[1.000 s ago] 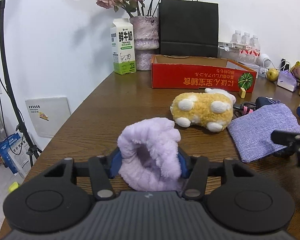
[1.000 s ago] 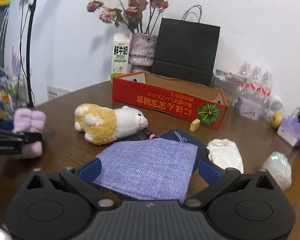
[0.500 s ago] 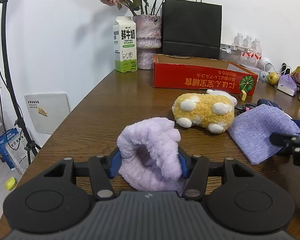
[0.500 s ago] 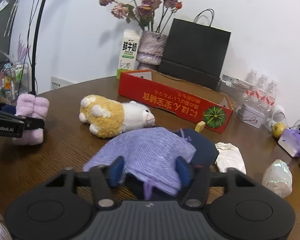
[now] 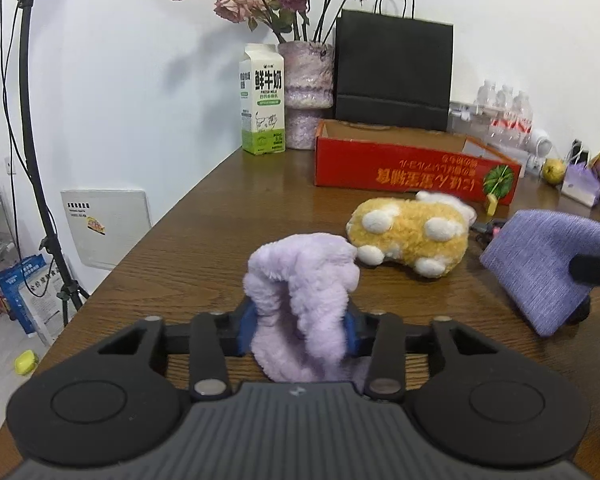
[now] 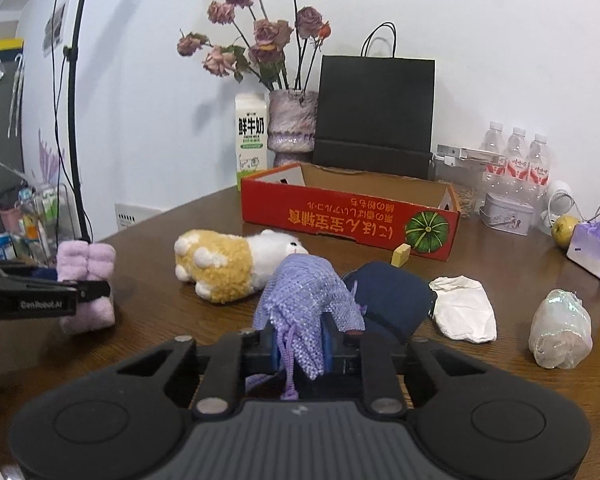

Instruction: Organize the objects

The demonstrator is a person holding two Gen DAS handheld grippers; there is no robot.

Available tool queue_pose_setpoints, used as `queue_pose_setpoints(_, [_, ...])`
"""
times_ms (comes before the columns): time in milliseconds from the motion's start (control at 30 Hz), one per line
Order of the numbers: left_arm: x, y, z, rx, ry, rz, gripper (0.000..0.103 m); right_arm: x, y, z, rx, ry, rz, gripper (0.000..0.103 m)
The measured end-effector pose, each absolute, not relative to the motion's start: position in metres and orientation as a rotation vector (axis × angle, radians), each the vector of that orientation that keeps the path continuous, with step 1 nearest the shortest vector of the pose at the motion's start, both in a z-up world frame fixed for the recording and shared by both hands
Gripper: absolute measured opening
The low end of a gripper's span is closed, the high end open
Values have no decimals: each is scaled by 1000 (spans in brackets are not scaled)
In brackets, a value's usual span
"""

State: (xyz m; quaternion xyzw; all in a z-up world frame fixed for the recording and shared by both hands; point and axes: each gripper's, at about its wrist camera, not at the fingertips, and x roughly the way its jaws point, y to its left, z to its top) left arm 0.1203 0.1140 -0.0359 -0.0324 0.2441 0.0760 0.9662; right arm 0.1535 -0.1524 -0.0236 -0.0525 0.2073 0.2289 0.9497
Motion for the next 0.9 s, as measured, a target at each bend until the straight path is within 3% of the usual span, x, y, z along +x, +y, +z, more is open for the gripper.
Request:
queue_pose_setpoints(100, [118,115,-30,-96,483,151,24,151,-155,-20,-82,399,492,16])
queue_pose_setpoints(200, [116,112,-26,-93,474,147,21,147,-157,-16,-77,379,506,13])
queue_pose_setpoints(900, [112,82,13,-54,372,79,20,140,-167,3,-48,323,497,13])
